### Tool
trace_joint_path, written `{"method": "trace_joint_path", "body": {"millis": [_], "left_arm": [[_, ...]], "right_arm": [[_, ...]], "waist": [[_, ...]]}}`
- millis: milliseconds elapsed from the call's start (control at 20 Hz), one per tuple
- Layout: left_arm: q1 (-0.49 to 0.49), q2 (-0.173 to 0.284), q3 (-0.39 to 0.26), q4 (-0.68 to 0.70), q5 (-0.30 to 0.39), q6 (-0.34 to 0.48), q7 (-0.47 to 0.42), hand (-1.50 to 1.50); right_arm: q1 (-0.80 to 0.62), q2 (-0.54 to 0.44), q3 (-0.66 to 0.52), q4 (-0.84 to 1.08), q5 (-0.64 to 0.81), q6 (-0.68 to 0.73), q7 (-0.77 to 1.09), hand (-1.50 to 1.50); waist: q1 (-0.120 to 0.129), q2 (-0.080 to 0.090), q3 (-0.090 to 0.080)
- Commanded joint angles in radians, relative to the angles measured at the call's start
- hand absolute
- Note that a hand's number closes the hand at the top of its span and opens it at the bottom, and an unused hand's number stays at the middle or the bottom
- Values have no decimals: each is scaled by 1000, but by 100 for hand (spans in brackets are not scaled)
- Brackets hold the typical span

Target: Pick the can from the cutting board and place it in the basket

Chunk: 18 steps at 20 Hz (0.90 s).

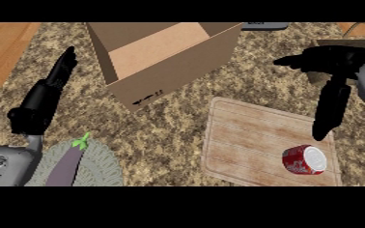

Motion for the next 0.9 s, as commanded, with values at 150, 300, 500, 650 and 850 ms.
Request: {"method": "trace_joint_path", "body": {"millis": [150, 300, 500, 650, 850], "left_arm": [[7, -17, -1, -42, -21, -7, 38, 0], [14, -9, 35, 9, -13, -28, -2, 0], [-20, -46, 34, 54, -53, -20, -14, 0], [-35, -54, 39, 47, -64, -34, 14, 0], [4, -40, 78, -2, -51, -81, 15, 0]], "right_arm": [[13, 49, 77, 38, 29, 67, 132, -150], [128, 37, 122, -27, 107, 32, 67, -150], [175, 66, 115, -38, 152, 15, 71, -150], [222, 54, 94, -79, 188, 15, 63, -150], [261, 47, 32, -94, 249, 45, 31, -150]], "waist": [[6, 1, 0], [-9, 1, 1], [-9, 2, 1], [-12, 2, 1], [-7, 1, 1]]}}
